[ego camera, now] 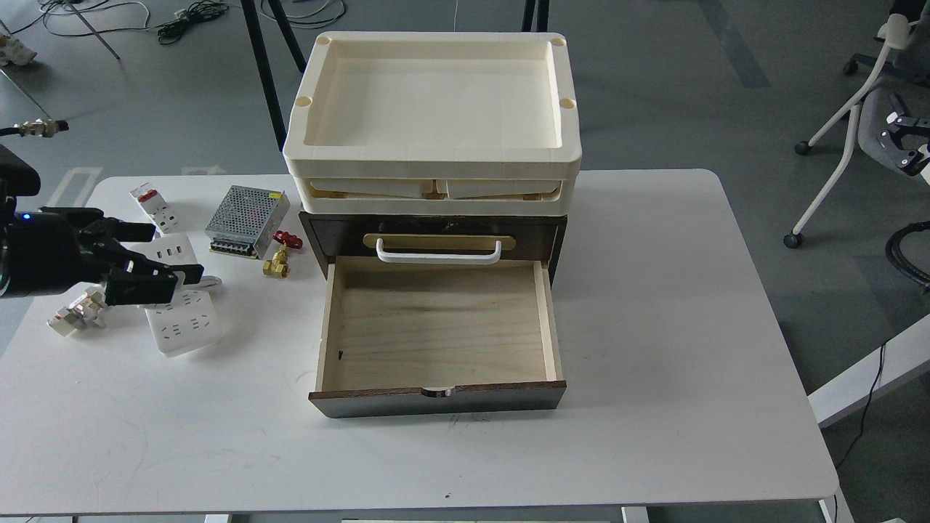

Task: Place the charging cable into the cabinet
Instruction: 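Lower the left gripper onto the white power strip and grasp it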

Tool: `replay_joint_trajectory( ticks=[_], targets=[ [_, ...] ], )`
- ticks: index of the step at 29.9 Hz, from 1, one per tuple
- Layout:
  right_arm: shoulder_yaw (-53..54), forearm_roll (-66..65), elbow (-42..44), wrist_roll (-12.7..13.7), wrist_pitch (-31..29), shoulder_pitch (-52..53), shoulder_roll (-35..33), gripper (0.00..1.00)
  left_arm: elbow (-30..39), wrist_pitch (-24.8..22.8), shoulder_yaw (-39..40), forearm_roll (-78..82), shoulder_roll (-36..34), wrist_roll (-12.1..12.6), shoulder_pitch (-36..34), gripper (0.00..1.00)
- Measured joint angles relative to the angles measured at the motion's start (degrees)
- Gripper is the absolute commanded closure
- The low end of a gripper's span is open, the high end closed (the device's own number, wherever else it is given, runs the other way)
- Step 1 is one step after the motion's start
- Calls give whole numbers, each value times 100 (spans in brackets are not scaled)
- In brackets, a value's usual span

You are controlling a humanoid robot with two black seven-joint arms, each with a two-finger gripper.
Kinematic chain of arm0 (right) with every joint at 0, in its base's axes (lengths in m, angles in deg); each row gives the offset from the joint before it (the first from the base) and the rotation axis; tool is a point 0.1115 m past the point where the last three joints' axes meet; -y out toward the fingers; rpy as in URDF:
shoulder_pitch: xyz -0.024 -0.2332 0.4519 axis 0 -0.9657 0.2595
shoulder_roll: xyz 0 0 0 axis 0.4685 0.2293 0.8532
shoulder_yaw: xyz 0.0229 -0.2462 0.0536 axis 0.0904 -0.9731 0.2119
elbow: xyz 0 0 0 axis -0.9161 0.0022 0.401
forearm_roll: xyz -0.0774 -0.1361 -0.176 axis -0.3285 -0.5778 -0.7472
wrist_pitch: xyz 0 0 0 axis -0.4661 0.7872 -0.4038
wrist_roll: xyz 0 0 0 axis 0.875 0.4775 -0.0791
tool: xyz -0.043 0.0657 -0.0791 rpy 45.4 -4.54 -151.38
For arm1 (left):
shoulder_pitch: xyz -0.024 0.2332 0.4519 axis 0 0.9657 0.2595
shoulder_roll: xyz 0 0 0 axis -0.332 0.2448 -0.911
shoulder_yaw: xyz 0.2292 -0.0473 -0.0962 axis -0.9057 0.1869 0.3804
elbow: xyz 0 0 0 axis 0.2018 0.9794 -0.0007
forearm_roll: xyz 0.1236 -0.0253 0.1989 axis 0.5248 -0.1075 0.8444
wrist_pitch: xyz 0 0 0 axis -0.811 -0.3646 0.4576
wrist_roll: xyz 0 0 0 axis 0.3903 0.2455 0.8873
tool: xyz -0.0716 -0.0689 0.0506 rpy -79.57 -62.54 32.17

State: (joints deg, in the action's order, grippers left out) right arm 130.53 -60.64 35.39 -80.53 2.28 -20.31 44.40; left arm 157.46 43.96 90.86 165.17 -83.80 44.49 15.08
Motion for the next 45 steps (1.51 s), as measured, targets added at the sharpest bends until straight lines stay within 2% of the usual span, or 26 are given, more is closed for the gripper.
replay_joint_trajectory(
  ticks=[5, 12, 15, 19, 28, 41, 45],
  targets=[
    [3, -8, 122, 18, 0, -10, -11, 0, -1105, -145, -366, 509, 1093, 0, -45, 0],
    [-5, -8, 214, 23, 0, -16, -15, 0, -2252, -44, -611, 984, 1706, 1, -46, 2],
    [-18, -8, 221, 22, 0, -19, 13, 0, -2405, 42, -725, 1009, 1802, 0, -42, 9],
    [-18, -5, 223, 17, 0, -24, 24, 0, -2616, 224, -958, 1021, 1898, 1, -42, 12],
    [6, 1, 223, -5, 0, -173, -23, 0, -3512, 911, -1301, 1006, 2476, 0, 6, 20],
    [13, 1, 223, -18, 0, -362, -26, 0, -4184, 1208, -1621, 1025, 2656, 0, 179, 31],
    [13, 1, 222, -18, 0, -394, -25, 0, -4589, 1479, -1920, 1027, 2846, 0, 179, 35]
  ],
)
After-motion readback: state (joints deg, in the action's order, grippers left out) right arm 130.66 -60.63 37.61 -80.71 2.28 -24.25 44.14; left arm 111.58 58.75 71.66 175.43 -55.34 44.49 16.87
